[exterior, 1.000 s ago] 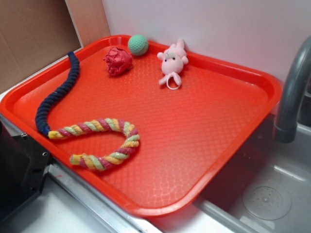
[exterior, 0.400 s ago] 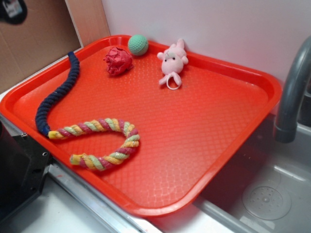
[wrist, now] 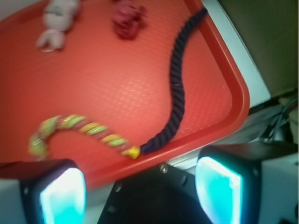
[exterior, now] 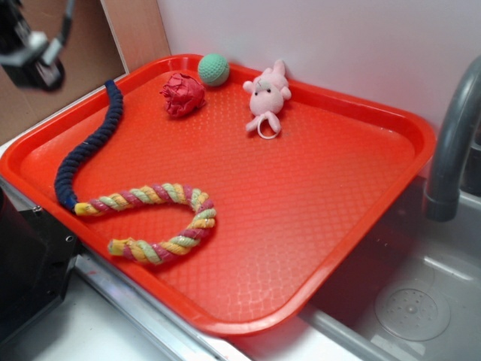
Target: Grab the blue rope.
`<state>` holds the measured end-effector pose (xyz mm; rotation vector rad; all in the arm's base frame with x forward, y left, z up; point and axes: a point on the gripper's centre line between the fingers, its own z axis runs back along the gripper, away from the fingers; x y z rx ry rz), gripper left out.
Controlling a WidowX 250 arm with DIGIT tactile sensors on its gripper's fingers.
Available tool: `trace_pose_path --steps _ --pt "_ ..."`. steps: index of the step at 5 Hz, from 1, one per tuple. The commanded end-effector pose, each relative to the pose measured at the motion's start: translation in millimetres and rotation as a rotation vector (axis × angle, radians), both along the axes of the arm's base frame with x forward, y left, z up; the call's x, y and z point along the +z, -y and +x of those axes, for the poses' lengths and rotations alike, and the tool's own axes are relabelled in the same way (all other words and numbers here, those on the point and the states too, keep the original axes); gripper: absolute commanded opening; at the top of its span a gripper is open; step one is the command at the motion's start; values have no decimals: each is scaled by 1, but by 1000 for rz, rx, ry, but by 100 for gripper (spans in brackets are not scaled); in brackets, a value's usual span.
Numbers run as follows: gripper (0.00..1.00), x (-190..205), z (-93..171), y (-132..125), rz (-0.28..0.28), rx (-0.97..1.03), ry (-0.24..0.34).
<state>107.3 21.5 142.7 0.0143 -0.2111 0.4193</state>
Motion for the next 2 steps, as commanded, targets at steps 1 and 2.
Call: trace_pose_path --steps 1,2 --pt "100 -56 30 -45 -19 116 57" --pt "100 -79 39 -55 22 133 40"
